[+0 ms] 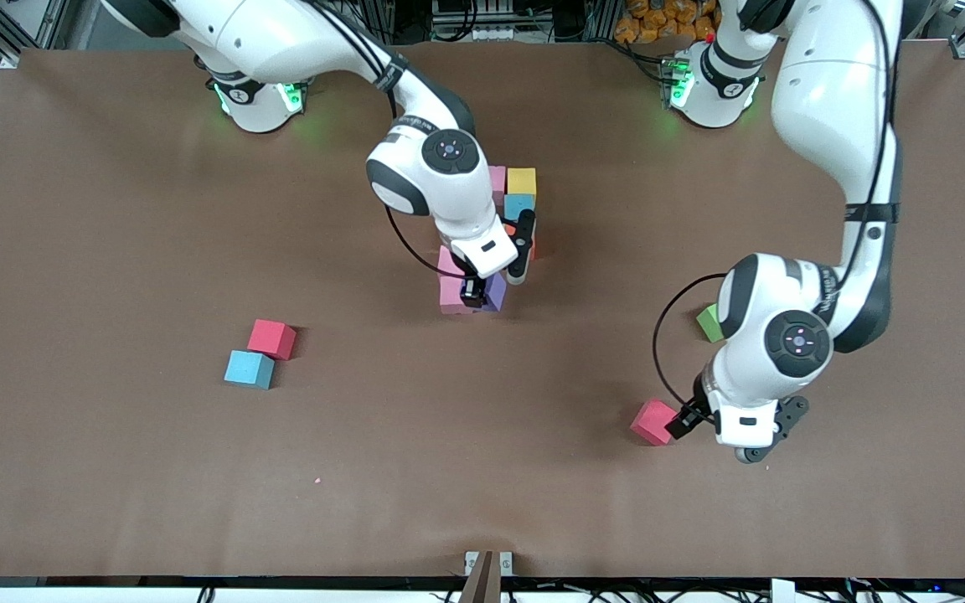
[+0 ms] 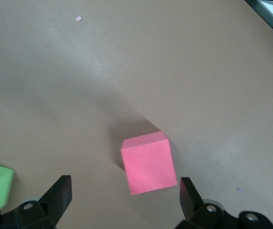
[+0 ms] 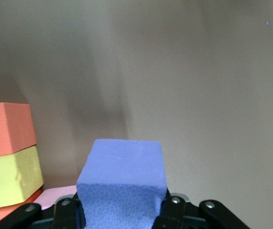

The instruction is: Form number 2 with 11 blocks

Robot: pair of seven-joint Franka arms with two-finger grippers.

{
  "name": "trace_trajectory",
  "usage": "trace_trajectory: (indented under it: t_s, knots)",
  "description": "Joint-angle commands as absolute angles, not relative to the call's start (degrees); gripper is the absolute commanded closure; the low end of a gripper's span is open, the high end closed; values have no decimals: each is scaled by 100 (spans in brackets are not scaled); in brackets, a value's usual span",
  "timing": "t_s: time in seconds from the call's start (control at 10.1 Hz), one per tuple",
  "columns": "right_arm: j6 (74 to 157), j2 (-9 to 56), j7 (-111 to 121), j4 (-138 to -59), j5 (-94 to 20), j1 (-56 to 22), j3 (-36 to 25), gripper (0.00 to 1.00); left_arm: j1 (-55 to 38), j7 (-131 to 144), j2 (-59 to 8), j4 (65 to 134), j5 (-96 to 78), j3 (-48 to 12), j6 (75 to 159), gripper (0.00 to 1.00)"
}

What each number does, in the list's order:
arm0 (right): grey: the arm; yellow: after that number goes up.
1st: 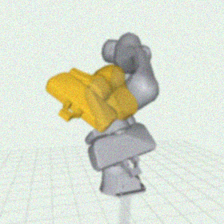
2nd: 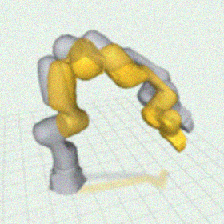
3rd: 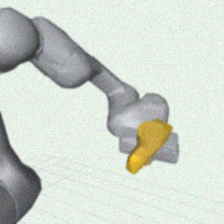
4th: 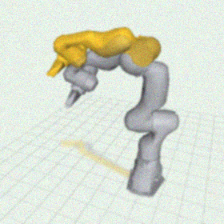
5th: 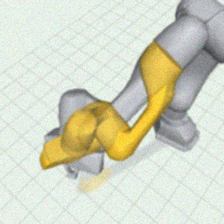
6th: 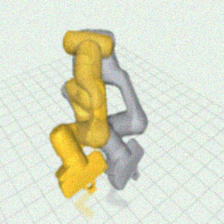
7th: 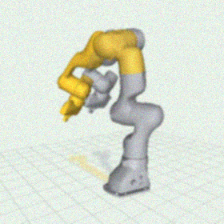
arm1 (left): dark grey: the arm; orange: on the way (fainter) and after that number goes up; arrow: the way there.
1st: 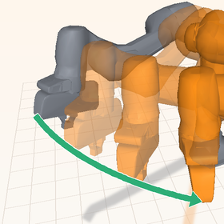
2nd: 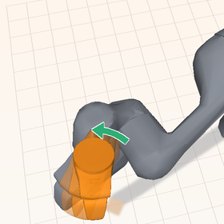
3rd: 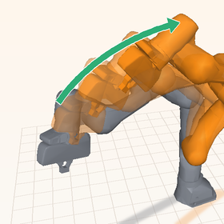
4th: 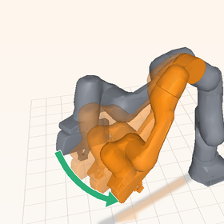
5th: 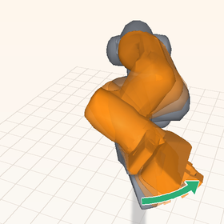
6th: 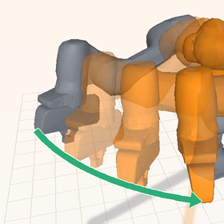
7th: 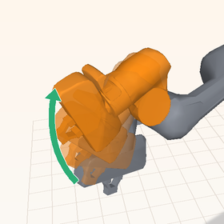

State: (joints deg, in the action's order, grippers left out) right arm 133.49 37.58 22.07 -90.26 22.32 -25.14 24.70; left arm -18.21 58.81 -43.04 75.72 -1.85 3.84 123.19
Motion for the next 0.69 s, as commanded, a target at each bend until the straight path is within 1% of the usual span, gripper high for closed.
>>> trace_trajectory:
  t_s: [0.0, 0.2, 0.4, 0.59]
  knots:
    - [13482, 4025, 2329, -8780, 2338, -2732, 2452, 57, -1846, 6326, -4596, 7436, -404, 378, 12664, 0]
    - [13491, 4235, 2347, -8719, 2382, -2804, 2365, 57, -1881, 6477, -4807, 7278, -544, 343, 12665, 0]
    - [13491, 4298, 2347, -8736, 2382, -3014, 2137, 57, -1898, 6513, -4895, 7269, -694, 378, 12674, 0]
    - [13500, 4394, 2355, -8789, 2382, -3006, 2127, 57, -1890, 6495, -4965, 7269, -694, 395, 12674, 0]
